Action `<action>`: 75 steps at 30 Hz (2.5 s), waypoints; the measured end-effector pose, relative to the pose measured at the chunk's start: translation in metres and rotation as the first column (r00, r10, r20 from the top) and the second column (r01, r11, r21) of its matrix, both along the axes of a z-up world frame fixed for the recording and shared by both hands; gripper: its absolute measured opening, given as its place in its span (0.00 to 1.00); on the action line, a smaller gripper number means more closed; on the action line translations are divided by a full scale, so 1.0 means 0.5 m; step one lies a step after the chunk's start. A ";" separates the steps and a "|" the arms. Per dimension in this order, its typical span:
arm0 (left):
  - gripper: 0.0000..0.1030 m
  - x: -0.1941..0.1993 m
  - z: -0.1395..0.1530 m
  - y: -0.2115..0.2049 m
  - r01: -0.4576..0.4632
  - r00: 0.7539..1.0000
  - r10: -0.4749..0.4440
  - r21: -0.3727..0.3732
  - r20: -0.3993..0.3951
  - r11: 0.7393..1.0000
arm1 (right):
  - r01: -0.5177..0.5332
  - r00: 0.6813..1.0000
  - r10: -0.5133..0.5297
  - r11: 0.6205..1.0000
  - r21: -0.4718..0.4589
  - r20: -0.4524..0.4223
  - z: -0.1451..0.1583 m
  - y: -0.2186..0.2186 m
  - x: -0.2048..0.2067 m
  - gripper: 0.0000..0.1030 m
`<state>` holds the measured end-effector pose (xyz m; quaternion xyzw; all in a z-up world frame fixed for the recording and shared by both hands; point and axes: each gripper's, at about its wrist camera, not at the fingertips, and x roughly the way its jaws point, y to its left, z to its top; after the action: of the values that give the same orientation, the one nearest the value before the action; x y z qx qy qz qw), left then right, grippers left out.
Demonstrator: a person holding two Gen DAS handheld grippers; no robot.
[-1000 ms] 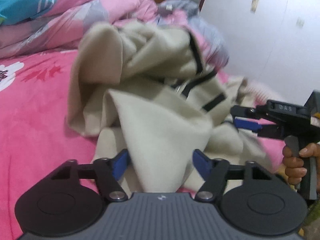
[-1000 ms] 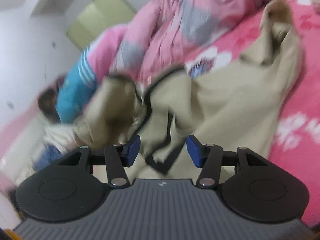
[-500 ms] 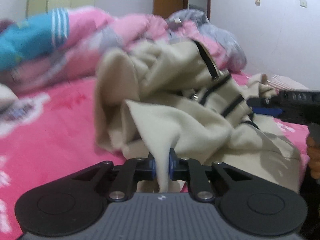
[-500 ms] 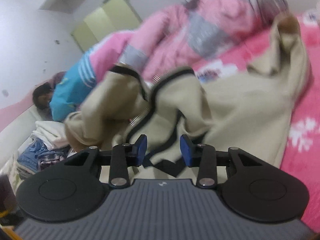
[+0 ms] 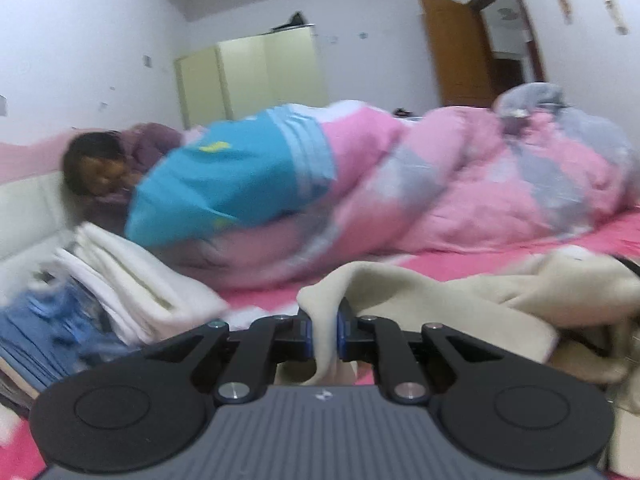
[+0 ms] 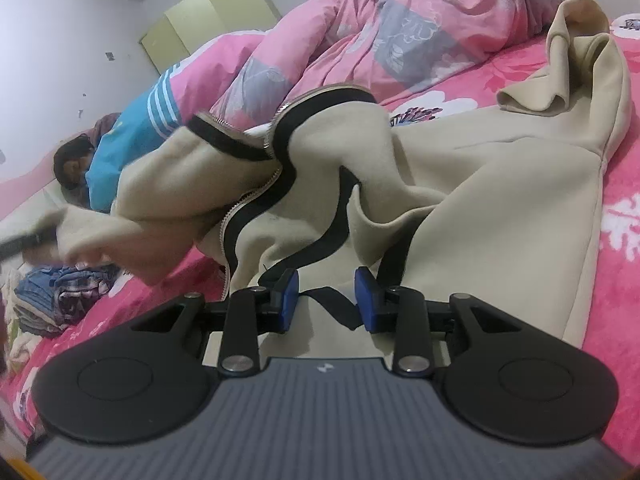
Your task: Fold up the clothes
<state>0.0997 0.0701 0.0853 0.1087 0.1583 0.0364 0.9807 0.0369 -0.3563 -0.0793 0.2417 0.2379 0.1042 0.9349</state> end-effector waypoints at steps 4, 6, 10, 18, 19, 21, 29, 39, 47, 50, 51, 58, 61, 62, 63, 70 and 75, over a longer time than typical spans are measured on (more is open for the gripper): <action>0.11 0.086 0.043 0.041 -0.084 0.996 0.081 0.083 0.036 0.993 | -0.001 1.000 0.001 1.000 0.014 0.008 -0.006 -0.003 -0.003 0.28; 0.11 0.120 0.051 0.055 -0.123 0.991 0.116 0.128 0.062 0.984 | -0.001 1.000 0.001 1.000 0.011 0.007 -0.005 -0.002 -0.002 0.28; 0.11 0.216 0.049 0.085 -0.199 0.979 0.188 0.197 0.075 0.960 | -0.007 1.000 0.007 1.000 0.005 0.006 -0.007 -0.002 0.001 0.28; 0.18 0.392 -0.097 0.122 -0.227 0.937 0.266 0.186 -0.225 0.956 | -0.008 1.000 0.008 1.000 0.021 0.006 -0.015 -0.003 0.008 0.27; 0.21 0.404 -0.121 0.123 -0.215 0.923 0.260 0.179 -0.285 0.960 | -0.008 1.000 0.008 1.000 0.023 0.006 -0.015 -0.003 0.009 0.27; 0.37 0.423 -0.159 0.129 -0.210 0.885 0.250 0.143 -0.394 0.967 | -0.009 1.000 0.009 1.000 0.029 0.006 -0.016 -0.005 0.009 0.27; 0.87 0.368 -0.116 0.153 -0.224 0.856 0.218 0.045 -0.469 0.974 | -0.012 1.000 0.012 0.999 0.051 0.015 -0.021 -0.012 0.008 0.27; 0.89 0.262 0.044 0.199 -0.248 0.885 0.167 -0.135 -0.435 0.959 | -0.024 0.999 0.021 0.996 0.085 0.030 -0.028 -0.023 0.008 0.28; 0.89 0.124 0.122 0.165 -0.161 0.947 0.098 -0.186 -0.307 0.969 | -0.033 0.999 0.031 0.997 0.064 0.019 -0.020 -0.019 0.007 0.29; 0.89 0.068 0.133 0.141 -0.103 0.966 0.049 -0.202 -0.253 0.974 | -0.043 0.999 0.042 0.998 0.035 0.010 -0.012 -0.015 0.007 0.31; 0.89 0.049 0.131 0.131 -0.087 0.969 0.034 -0.209 -0.244 0.974 | -0.048 0.999 0.048 0.999 0.020 0.006 -0.008 -0.012 0.008 0.32; 0.89 -0.060 0.068 0.067 0.016 0.971 -0.102 -0.366 -0.216 0.930 | -0.111 0.993 0.118 0.976 -0.185 0.027 0.054 0.058 -0.017 0.52; 0.89 -0.078 0.006 0.032 0.028 0.958 -0.153 -0.453 -0.242 0.891 | -0.204 0.970 0.233 0.931 -0.304 0.063 0.078 0.115 -0.040 0.53; 0.89 -0.081 -0.015 0.023 0.024 0.953 -0.163 -0.474 -0.254 0.880 | -0.240 0.959 0.276 0.915 -0.323 0.068 0.083 0.133 -0.045 0.53; 0.89 -0.084 -0.037 0.011 0.022 0.946 -0.178 -0.493 -0.272 0.870 | -0.275 0.947 0.315 0.898 -0.343 0.067 0.087 0.151 -0.051 0.53; 0.81 -0.078 -0.182 -0.079 0.019 0.882 -0.273 -0.550 -0.383 0.835 | -0.429 0.885 0.464 0.773 -0.468 -0.045 0.062 0.272 -0.061 0.51; 0.80 -0.073 -0.224 -0.133 0.081 0.842 -0.362 -0.570 -0.399 0.818 | -0.375 0.919 0.384 0.768 -0.519 -0.096 0.032 0.292 -0.043 0.21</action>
<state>0.0635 0.0035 -0.0266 -0.1434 0.3912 -0.1560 0.8956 0.0154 -0.2106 -0.0631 -0.0778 0.2936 0.2233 0.9262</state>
